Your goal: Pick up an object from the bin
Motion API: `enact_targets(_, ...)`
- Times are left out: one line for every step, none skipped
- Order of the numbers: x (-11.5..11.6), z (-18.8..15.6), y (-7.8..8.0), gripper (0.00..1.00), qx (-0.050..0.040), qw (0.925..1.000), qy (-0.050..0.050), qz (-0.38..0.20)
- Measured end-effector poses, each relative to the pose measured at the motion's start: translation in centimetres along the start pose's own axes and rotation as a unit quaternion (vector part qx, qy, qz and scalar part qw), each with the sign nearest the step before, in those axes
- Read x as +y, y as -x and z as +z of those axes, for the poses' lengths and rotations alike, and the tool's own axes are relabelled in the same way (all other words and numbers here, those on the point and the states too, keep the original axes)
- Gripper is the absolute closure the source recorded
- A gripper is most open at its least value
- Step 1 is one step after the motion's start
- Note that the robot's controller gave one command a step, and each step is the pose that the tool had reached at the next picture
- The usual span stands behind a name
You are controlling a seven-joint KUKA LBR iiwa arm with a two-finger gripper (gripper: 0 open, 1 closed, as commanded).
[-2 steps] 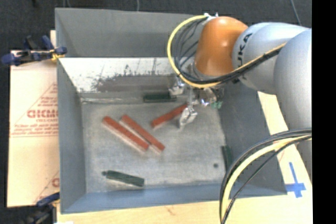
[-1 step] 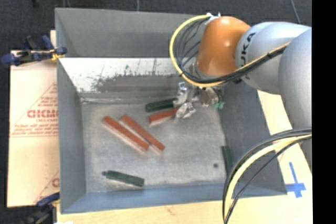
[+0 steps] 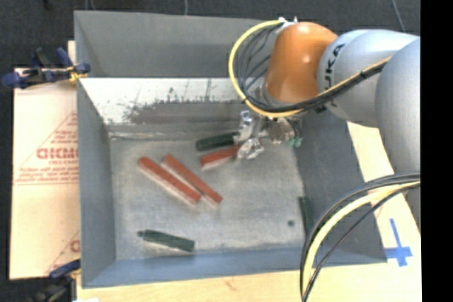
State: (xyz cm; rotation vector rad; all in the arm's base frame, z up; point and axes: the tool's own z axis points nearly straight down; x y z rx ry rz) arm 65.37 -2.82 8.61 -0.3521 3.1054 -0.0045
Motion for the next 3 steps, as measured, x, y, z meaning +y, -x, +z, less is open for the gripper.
enact_targets(0.0,-0.2,0.0,1.0,0.0008,1.0,0.0,0.0)
enact_targets(0.1,-1.0,-0.3,1.0,0.0071,1.0,0.002,0.0)
enact_targets(0.1,-3.1,-0.4,1.0,0.0091,1.0,0.002,0.0)
